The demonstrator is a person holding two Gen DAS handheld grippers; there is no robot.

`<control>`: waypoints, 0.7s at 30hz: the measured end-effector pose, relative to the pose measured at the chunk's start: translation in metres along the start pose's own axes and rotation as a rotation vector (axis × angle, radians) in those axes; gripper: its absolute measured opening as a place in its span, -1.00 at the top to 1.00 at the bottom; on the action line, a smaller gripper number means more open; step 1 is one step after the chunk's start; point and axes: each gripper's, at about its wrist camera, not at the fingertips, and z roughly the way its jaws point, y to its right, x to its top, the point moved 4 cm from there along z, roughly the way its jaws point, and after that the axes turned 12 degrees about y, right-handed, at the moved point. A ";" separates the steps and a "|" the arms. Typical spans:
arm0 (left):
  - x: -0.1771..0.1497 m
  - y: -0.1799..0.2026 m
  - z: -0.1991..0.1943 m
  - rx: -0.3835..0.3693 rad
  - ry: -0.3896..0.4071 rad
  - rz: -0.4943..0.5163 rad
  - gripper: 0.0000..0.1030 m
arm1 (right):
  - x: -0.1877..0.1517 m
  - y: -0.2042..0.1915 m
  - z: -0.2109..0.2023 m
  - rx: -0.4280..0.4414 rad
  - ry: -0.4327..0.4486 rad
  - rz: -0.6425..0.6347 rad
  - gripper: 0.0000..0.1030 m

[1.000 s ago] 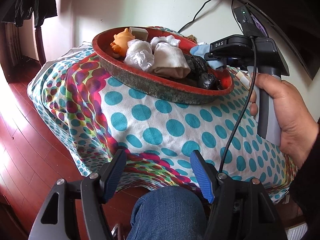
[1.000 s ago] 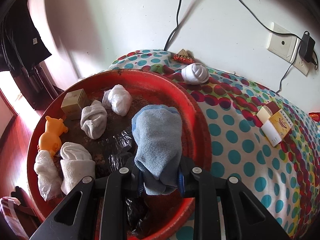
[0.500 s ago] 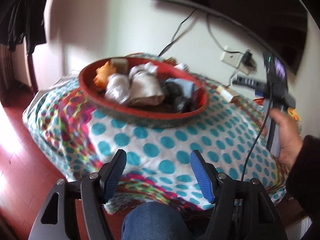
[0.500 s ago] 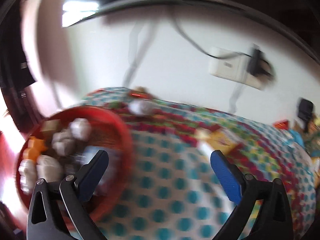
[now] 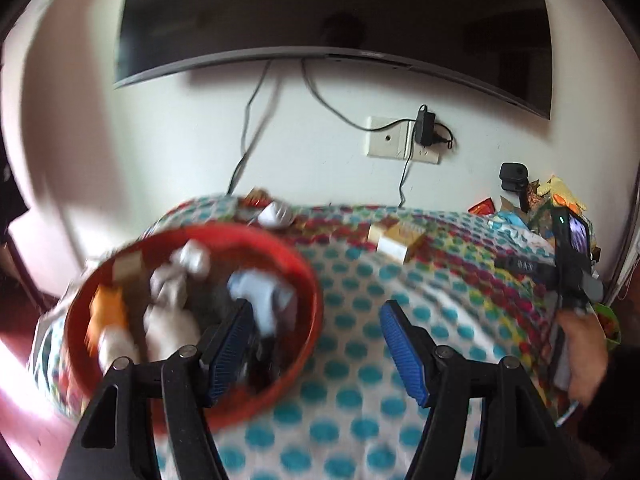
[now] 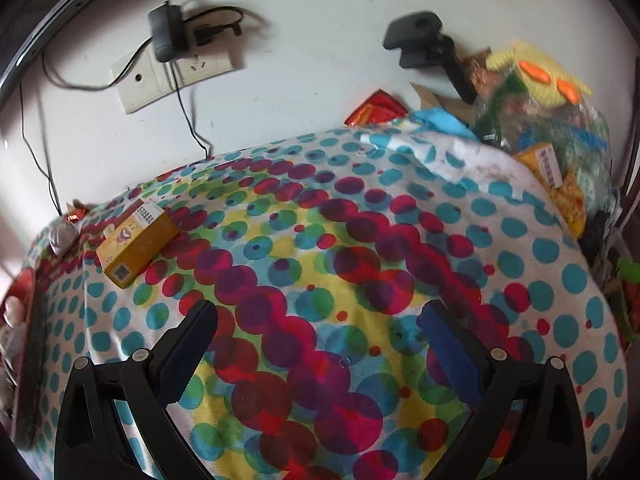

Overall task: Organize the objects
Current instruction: 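Lower the blue-grey sock into the tray and open the right gripper, then grasp the white rolled sock on the bed cover with the left gripper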

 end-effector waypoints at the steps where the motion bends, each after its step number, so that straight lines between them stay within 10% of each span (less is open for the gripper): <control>1: 0.010 0.002 0.016 -0.008 -0.004 0.011 -0.32 | -0.001 0.001 0.001 0.007 -0.005 0.010 -0.98; 21: 0.038 -0.066 0.325 0.220 -0.456 0.042 -0.32 | -0.007 0.006 0.009 0.108 -0.062 0.079 -1.00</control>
